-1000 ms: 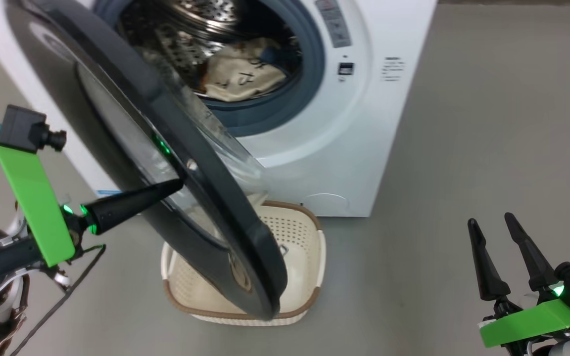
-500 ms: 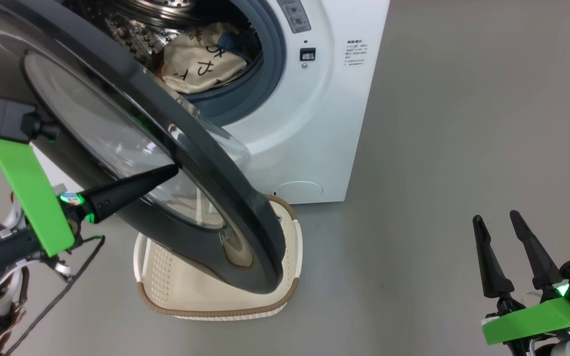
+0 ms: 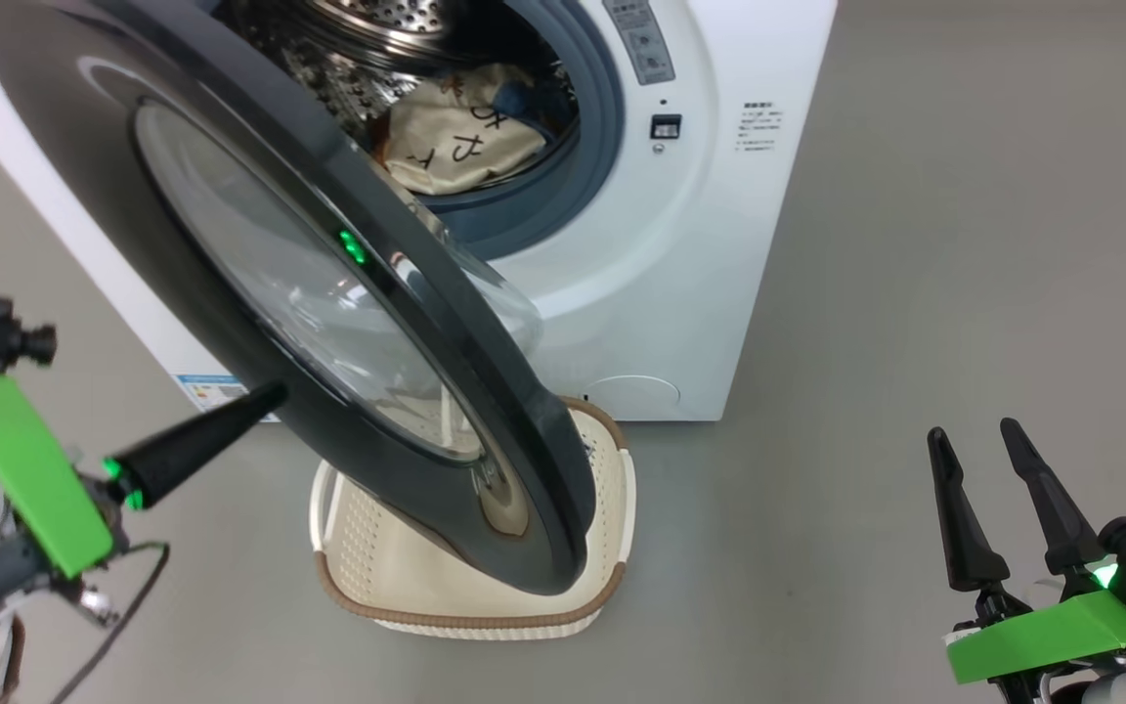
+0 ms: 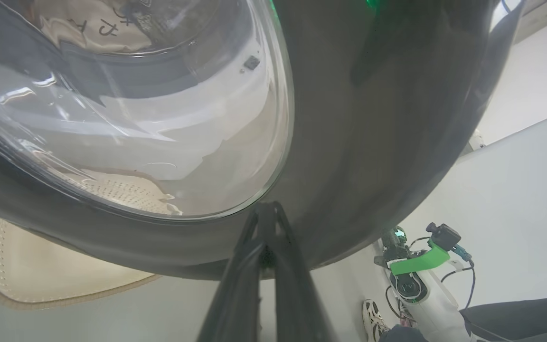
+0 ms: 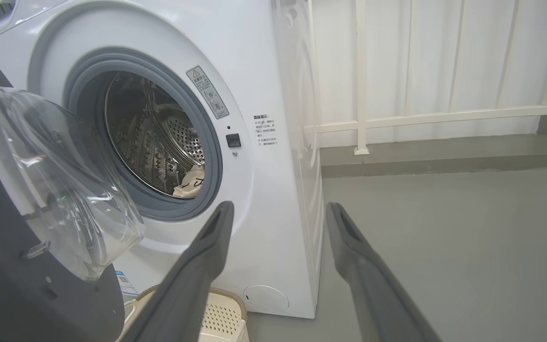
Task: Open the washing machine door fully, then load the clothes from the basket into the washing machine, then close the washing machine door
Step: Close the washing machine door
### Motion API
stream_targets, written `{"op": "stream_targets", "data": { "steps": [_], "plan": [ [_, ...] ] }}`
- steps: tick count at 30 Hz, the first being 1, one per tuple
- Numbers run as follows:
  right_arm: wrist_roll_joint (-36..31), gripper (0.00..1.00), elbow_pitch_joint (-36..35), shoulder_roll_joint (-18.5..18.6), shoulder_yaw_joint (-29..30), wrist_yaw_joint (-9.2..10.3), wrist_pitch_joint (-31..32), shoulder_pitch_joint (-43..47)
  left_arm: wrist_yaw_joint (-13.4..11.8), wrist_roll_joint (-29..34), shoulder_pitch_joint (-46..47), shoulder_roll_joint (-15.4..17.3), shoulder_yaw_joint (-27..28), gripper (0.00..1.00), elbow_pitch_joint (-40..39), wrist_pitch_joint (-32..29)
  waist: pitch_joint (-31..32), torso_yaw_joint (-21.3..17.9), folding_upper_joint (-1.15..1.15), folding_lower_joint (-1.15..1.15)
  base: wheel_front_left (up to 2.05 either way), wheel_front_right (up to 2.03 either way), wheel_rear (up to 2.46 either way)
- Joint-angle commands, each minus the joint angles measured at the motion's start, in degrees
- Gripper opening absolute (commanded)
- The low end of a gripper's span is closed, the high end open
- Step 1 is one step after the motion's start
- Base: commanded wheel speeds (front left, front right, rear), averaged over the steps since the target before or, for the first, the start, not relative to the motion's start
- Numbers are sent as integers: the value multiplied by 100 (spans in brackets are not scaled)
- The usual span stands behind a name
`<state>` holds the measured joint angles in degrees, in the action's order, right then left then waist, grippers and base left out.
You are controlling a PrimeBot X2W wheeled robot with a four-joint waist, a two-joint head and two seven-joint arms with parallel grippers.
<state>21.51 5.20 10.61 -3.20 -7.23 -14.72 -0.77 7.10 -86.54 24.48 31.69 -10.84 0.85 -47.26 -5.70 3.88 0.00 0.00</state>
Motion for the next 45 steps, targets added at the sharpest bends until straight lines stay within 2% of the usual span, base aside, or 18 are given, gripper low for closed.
{"op": "stream_targets", "data": {
  "steps": [1,5,6,8,9,10,11,12,23,31,39,45],
  "plan": [
    [-26,100,-135,73,-105,-25,-28,-28,38,65,52,301,305,1,-169,83,54,71,0,0,0,0,0],
    [-31,100,-133,66,-119,-25,-28,11,38,146,-275,340,356,39,-139,473,118,134,0,0,0,0,0],
    [-30,100,-132,69,-124,-25,-28,14,38,170,-353,345,365,44,-123,581,127,143,0,0,0,0,0],
    [-26,100,-126,73,-131,-25,-28,25,38,219,-527,357,354,49,-89,793,156,161,0,0,0,0,0],
    [-25,100,-124,74,-133,-25,-28,31,38,249,-614,358,353,63,-63,919,169,168,0,0,0,0,0],
    [-24,100,-122,75,-137,-25,-28,38,38,272,-702,356,343,84,-42,1039,183,172,0,0,0,0,0],
    [-23,100,-121,76,-139,-25,-28,44,38,294,-785,351,333,94,-28,1169,191,175,0,0,0,0,0],
    [-23,100,-120,75,-140,-25,-28,50,38,323,-866,340,324,100,-13,1314,201,176,0,0,0,0,0],
    [-14,100,-102,60,-160,-25,-28,109,38,794,-1393,240,-139,100,533,3193,295,94,0,0,0,0,0],
    [6,100,-90,45,-150,-25,-28,165,38,876,-1468,260,-697,100,1043,4450,372,3,0,0,0,0,0],
    [13,100,-83,32,-127,-25,-28,235,38,1432,-1343,378,-1531,100,1581,5848,423,-95,0,0,0,0,0],
    [26,100,-79,27,-73,-25,-28,290,38,1923,-1158,304,-1865,100,1942,6198,432,-113,0,0,0,0,0]
  ]
}}
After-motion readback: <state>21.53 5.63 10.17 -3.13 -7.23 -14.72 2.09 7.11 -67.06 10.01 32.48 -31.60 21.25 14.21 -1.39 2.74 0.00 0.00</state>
